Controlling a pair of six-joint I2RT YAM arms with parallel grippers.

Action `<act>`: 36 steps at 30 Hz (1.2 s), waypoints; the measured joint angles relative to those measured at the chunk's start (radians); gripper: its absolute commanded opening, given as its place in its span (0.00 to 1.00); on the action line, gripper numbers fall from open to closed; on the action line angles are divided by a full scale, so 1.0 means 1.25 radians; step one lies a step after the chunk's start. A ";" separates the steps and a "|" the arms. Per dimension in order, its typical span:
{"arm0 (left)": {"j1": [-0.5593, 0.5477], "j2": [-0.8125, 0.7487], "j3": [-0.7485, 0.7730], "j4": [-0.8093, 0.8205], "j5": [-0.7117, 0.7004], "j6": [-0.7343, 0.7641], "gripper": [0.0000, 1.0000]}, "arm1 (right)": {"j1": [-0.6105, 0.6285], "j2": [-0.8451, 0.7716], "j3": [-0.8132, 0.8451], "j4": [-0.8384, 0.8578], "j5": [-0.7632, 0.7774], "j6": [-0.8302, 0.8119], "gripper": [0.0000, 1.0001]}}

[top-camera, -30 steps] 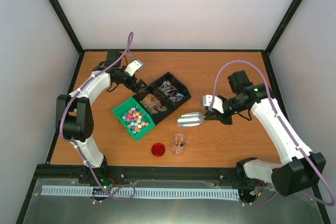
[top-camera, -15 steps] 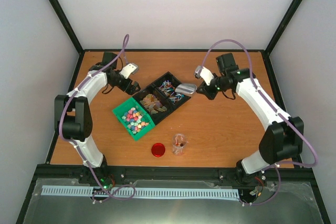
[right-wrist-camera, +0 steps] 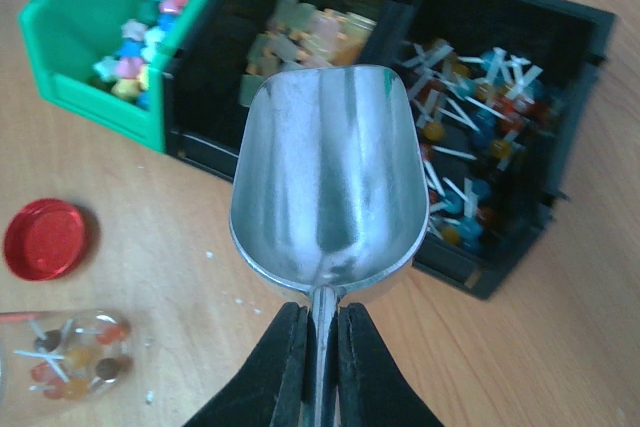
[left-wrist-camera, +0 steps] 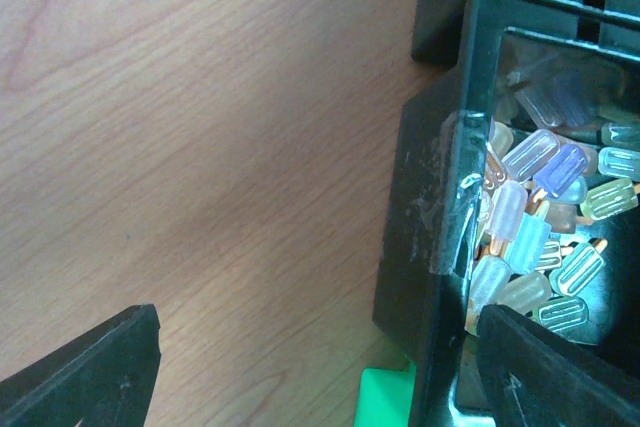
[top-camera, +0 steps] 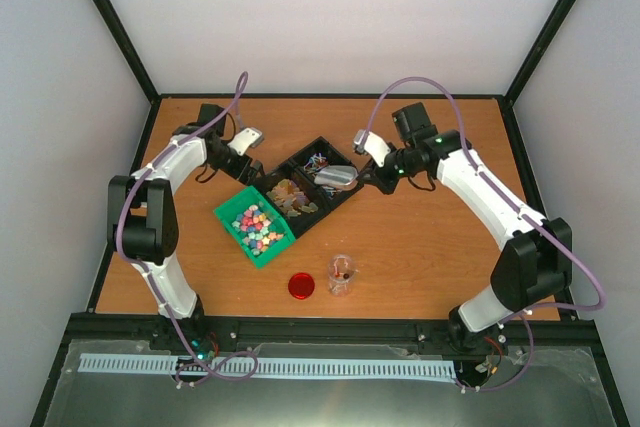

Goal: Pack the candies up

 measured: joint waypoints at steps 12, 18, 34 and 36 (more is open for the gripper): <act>0.000 0.000 -0.028 -0.009 0.016 -0.002 0.82 | 0.093 0.028 -0.002 0.008 -0.025 0.004 0.03; 0.000 -0.005 -0.050 0.009 0.026 -0.029 0.82 | 0.099 0.057 -0.002 0.016 0.003 0.034 0.03; -0.012 -0.002 -0.067 0.033 0.043 -0.093 0.63 | 0.126 0.186 0.013 0.060 0.038 0.117 0.03; -0.015 0.010 -0.058 0.033 0.048 -0.095 0.56 | 0.121 0.190 0.018 0.060 0.038 0.125 0.03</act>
